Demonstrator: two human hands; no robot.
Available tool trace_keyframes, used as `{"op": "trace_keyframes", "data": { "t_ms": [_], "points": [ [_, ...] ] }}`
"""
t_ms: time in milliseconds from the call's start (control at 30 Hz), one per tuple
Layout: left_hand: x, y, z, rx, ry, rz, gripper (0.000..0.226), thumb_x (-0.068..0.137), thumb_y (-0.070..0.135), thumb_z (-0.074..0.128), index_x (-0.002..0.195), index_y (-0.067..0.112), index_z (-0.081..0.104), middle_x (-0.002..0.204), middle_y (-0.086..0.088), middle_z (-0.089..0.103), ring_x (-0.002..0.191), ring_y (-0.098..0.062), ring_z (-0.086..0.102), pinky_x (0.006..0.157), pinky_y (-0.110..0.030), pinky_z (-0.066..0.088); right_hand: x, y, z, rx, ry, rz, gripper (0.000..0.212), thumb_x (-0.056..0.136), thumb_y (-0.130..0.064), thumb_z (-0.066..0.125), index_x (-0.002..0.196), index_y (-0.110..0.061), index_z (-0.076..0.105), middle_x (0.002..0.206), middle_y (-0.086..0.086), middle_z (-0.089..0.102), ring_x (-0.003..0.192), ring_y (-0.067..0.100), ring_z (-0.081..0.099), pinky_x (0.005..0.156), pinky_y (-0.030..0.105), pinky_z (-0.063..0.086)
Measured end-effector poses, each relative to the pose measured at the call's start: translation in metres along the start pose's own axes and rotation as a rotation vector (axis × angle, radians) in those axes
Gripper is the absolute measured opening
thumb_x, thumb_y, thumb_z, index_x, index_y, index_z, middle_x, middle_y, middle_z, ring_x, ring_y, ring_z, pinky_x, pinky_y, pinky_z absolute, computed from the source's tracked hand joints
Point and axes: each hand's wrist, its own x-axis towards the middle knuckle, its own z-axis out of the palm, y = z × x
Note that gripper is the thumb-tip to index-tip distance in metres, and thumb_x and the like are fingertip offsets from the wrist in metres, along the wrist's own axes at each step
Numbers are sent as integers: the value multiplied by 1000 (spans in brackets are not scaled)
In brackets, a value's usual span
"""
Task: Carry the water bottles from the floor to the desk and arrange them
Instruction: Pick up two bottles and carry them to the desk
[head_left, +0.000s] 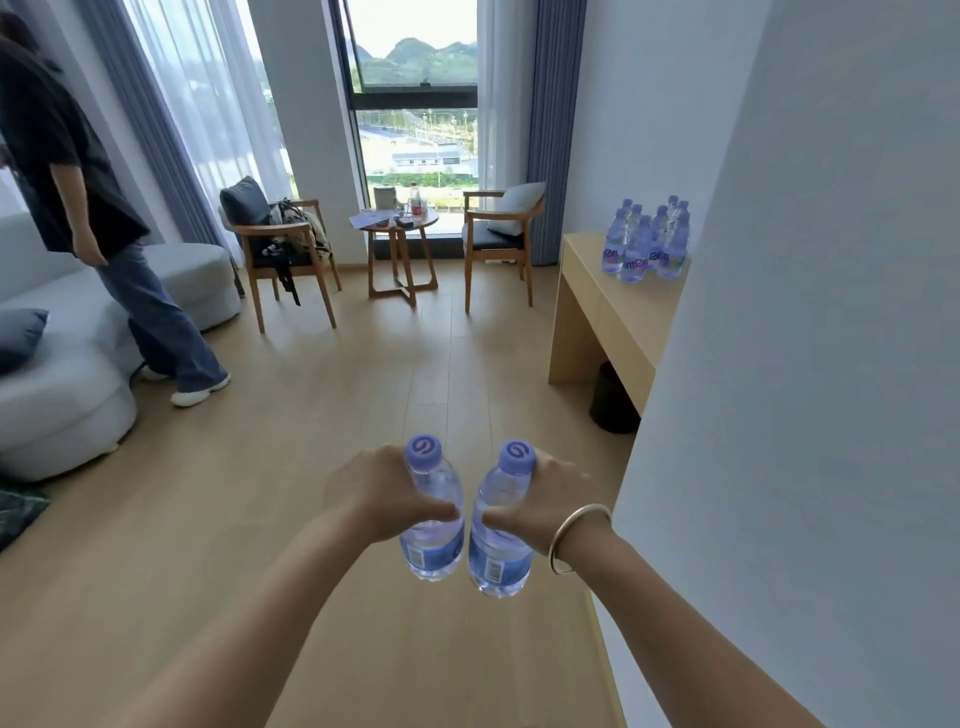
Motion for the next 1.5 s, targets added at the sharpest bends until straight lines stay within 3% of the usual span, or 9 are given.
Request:
{"op": "trace_keyframes", "data": {
  "t_ms": [367,700,833,933,1133,1300,1500],
  "points": [
    [201,-9,37,-63,-56,63,44,39,60,64,48,22,45,45,8,44,44,-5,41,44,-19,30,198,40,-1,-41,3,64,31,59,-46,65,66,-31,40,63,-13,48,58,9,47,47,18,29],
    [417,36,37,-52,-5,141,50,44,56,69,44,20,35,39,8,33,40,-7,32,40,-20,23,395,91,-46,-15,43,147,34,58,-48,66,70,-33,38,64,-14,47,63,13,49,52,22,32],
    [490,57,43,-20,-50,193,47,46,58,67,48,20,41,43,8,38,42,-7,35,41,-20,25,449,119,-58,9,74,182,35,57,-49,68,70,-31,41,65,-11,50,61,13,48,51,21,32],
    [545,76,55,-10,-69,238,44,44,56,65,48,19,41,42,7,38,41,-7,33,41,-19,26,490,142,-64,34,118,251,41,56,-51,68,81,-24,50,69,-9,53,63,14,50,53,23,35],
    [663,120,82,-18,-180,386,46,38,61,60,49,20,43,48,7,41,45,-11,37,44,-20,29,573,190,-79,38,219,411,32,55,-49,67,74,-28,52,62,-11,52,55,2,46,46,18,28],
    [755,166,95,42,-220,515,46,37,62,60,60,23,56,54,9,53,49,-6,47,44,-18,36,637,222,-99,9,286,574,35,52,-53,65,68,-29,45,60,-13,47,61,12,49,46,19,27],
    [832,227,119,49,-317,656,41,41,58,65,58,24,51,51,10,50,47,-3,45,42,-17,30,684,260,-123,37,355,739,35,56,-51,68,72,-25,51,65,-11,54,63,14,53,49,22,32]
  ]
}}
